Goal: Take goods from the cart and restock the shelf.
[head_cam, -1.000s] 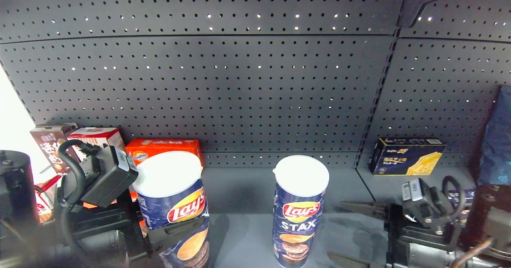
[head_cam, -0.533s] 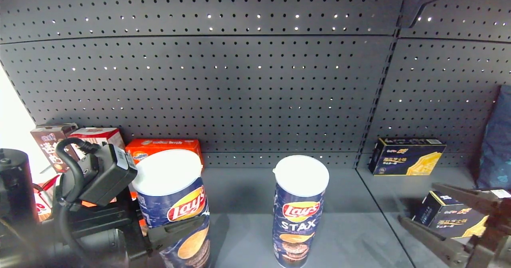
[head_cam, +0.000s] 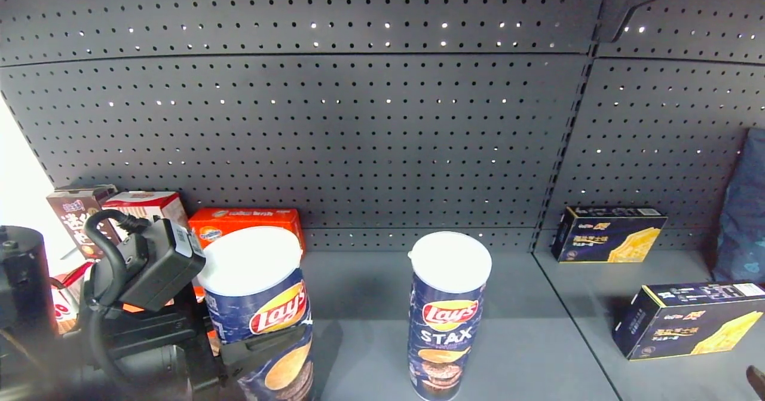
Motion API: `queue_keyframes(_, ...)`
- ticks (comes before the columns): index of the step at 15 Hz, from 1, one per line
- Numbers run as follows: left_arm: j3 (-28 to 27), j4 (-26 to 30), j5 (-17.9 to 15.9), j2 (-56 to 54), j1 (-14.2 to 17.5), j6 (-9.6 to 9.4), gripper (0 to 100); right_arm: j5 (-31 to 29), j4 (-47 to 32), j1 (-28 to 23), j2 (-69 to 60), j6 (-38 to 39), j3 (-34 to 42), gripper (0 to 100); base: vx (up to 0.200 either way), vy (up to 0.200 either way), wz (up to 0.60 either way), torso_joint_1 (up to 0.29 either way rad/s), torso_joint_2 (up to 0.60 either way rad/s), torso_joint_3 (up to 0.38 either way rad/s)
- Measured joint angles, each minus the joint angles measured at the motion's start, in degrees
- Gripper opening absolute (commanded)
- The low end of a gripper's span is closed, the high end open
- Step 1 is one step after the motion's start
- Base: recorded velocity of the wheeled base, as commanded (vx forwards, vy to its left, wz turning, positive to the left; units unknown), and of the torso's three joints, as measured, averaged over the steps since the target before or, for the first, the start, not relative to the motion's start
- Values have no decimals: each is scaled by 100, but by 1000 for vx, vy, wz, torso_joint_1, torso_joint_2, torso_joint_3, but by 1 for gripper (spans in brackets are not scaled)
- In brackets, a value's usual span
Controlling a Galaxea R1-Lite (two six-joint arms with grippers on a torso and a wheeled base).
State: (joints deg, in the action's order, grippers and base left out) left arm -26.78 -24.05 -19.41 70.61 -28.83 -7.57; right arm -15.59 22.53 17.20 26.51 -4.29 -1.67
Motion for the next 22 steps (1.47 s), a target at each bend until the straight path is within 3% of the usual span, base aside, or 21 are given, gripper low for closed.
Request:
queue_keyframes(5, 129, -2, -2, -84, 0, 0, 0, -532, -1925, -695, -1765, 126, 132, 100, 0, 0, 0, 0, 0, 0)
queue_keyframes(8, 294, 7, -10, -228, -5, 0, 0, -474, -1944, -775, -2026, 117, 143, 100, 0, 0, 0, 0, 0, 0)
queue_keyframes(12, 265, -2, -27, -327, -20, 2, 0, 1332, -1936, -789, -2118, 63, 151, 100, 0, 0, 0, 0, 0, 0)
queue_keyframes(14, 210, -9, -27, -335, -30, 0, 0, 1225, -1938, -789, -2128, 282, 154, 100, 0, 0, 0, 0, 0, 0)
queue_keyframes(17, 124, -6, -33, -338, -49, 0, 0, 372, -1942, -791, -2135, 427, 156, 100, 0, 0, 0, 0, 0, 0)
queue_keyframes(18, 121, -6, -35, -338, -57, 0, 0, 651, -1944, -789, -2135, 419, 157, 100, 0, 0, 0, 0, 0, 0)
queue_keyframes(20, 146, -6, -38, -338, -105, 0, 0, 1804, -2054, -784, -2135, 202, 162, 100, 0, 0, 0, 0, 0, 0)
queue_keyframes(22, 146, -6, -35, -335, -129, 0, 0, 1838, -2199, -775, -2135, 167, 160, 100, 0, 0, 0, 0, 0, 0)
